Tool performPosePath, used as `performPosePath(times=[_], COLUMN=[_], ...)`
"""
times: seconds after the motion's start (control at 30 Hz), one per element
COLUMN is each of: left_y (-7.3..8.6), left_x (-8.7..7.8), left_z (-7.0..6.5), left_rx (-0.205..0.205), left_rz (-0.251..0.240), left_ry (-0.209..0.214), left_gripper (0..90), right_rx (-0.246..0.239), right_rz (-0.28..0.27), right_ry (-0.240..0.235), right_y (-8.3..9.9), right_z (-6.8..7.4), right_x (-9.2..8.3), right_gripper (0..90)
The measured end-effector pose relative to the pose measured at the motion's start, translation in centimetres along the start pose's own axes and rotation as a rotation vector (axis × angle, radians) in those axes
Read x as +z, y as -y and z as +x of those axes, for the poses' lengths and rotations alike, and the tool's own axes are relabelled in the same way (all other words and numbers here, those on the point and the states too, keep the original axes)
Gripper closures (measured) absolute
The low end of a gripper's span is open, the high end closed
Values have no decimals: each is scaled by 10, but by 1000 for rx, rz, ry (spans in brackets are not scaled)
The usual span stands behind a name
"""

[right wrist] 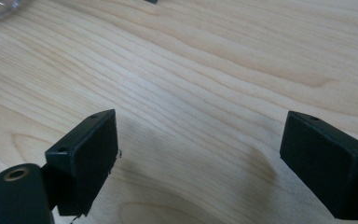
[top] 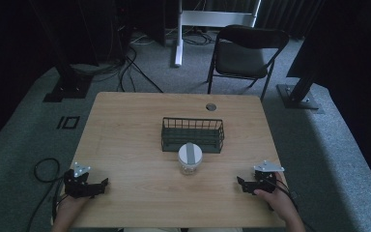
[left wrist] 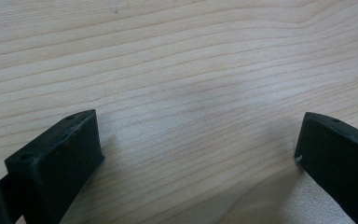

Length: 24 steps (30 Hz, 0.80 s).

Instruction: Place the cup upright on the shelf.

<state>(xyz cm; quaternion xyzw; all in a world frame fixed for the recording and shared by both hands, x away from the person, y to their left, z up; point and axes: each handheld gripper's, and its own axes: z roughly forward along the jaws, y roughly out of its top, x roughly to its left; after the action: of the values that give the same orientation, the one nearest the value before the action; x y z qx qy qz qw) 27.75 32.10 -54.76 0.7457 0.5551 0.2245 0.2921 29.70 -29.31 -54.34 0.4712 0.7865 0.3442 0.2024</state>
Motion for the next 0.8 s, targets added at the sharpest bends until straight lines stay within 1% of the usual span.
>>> performPosePath(times=[0.07, 0.2, 0.4, 0.63, 0.8], left_y=[0, 0, 0, 0, 0], left_x=[0, 0, 0, 0, 0], left_z=[0, 0, 0, 0, 0], left_rx=[0, 1, -2, -1, -1], left_rz=[0, 1, -1, -1, -1], left_ry=[0, 0, 0, 0, 0], left_gripper=[6, 6, 6, 6, 6], right_rx=[-11, -11, -32, -43, -59], right_rz=[-2, -10, -15, -26, -35], right_ry=[-5, -19, -41, -61, -83], right_y=[-2, -6, -12, -16, -20], right_z=[2, 5, 11, 17, 25], right_x=[-1, -1, 0, 2, 5], right_gripper=[109, 109, 109, 109, 109])
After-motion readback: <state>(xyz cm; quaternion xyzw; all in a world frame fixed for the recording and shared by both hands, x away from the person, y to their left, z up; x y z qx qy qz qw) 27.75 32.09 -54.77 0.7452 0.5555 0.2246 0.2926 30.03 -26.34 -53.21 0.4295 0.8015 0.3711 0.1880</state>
